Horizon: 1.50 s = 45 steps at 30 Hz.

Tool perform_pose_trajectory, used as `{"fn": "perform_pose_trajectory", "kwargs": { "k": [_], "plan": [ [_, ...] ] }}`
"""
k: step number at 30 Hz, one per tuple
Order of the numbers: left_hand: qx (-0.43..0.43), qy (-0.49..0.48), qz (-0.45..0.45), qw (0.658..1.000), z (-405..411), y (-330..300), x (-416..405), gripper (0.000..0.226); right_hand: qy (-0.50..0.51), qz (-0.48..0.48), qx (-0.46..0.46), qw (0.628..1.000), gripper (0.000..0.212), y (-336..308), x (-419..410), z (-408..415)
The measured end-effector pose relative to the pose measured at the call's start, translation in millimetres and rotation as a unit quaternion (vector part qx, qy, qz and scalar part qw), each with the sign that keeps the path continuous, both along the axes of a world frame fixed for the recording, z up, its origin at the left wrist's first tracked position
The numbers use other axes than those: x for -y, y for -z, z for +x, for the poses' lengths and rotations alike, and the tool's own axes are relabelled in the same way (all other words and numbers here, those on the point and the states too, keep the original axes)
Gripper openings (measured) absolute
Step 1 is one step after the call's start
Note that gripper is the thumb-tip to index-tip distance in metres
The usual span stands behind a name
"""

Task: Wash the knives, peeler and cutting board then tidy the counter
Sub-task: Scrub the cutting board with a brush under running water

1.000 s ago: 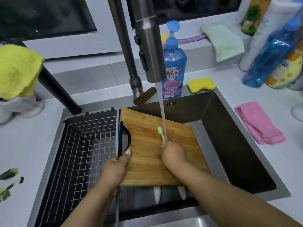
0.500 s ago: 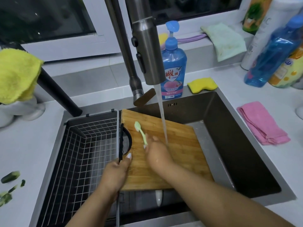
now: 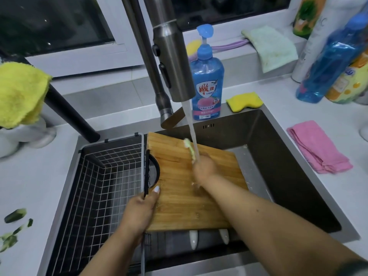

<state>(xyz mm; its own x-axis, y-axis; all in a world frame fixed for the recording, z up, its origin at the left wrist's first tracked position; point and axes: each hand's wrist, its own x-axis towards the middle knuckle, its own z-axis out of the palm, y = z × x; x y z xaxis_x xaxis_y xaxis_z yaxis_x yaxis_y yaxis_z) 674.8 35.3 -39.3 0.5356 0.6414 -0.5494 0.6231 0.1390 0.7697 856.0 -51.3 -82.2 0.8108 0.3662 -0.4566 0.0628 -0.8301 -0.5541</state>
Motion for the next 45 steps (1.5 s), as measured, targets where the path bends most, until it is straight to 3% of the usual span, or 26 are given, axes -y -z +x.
{"fn": "perform_pose_trajectory", "kwargs": {
  "k": [3,7,9,11,13,19,23,25,28,30,35,40,45],
  "plan": [
    [0.002,0.001,0.0,1.0,-0.5,1.3,-0.2,0.036,0.015,-0.09,0.036,0.995,0.027,13.0,18.9,-6.7],
    [0.003,0.0,-0.01,1.0,0.2,2.5,-1.0,0.038,-0.1,0.005,0.063,0.993,0.037,7.7,10.7,-41.8],
    [0.006,-0.01,-0.024,1.0,0.9,4.2,-2.9,0.04,-0.078,0.0,0.063,0.995,0.035,10.9,14.1,-24.4],
    [0.008,-0.019,-0.036,0.999,1.7,6.7,-4.6,0.041,-0.013,-0.059,0.022,0.998,0.029,13.6,31.6,-4.2],
    [0.009,-0.022,-0.042,0.999,2.1,8.2,-6.3,0.042,-0.034,-0.134,0.014,0.99,0.031,12.7,50.3,-4.5],
    [0.002,-0.03,-0.059,0.998,3.5,12.6,-10.5,0.045,-0.164,0.007,0.048,0.985,0.036,-2.3,43.5,-54.9],
    [0.0,-0.037,-0.068,0.997,3.9,13.2,-10.5,0.046,-0.069,-0.129,0.011,0.989,0.025,0.5,57.0,-21.7],
    [0.0,-0.043,-0.076,0.996,3.8,13.8,-11.1,0.048,-0.109,-0.171,0.023,0.979,0.029,-5.3,63.0,-30.8],
    [-0.003,-0.047,-0.082,0.996,4.2,13.4,-12.4,0.05,-0.18,-0.005,0.023,0.983,0.039,-20.6,55.7,-67.8],
    [-0.006,-0.047,-0.083,0.995,4.3,12.2,-12.0,0.05,-0.207,0.03,0.03,0.977,0.041,-19.3,48.5,-74.3],
    [-0.011,-0.052,-0.087,0.995,5.1,9.8,-11.1,0.048,-0.11,-0.123,0.026,0.986,0.025,-10.3,54.8,-46.7],
    [-0.008,-0.057,-0.09,0.994,6.3,7.1,-10.1,0.046,-0.219,-0.011,0.044,0.975,0.035,-35.5,58.5,-83.2],
    [-0.009,-0.055,-0.092,0.994,7.0,2.3,-5.8,0.043,-0.083,-0.163,0.0,0.983,0.029,-12.9,73.0,-42.5]
  ]
}}
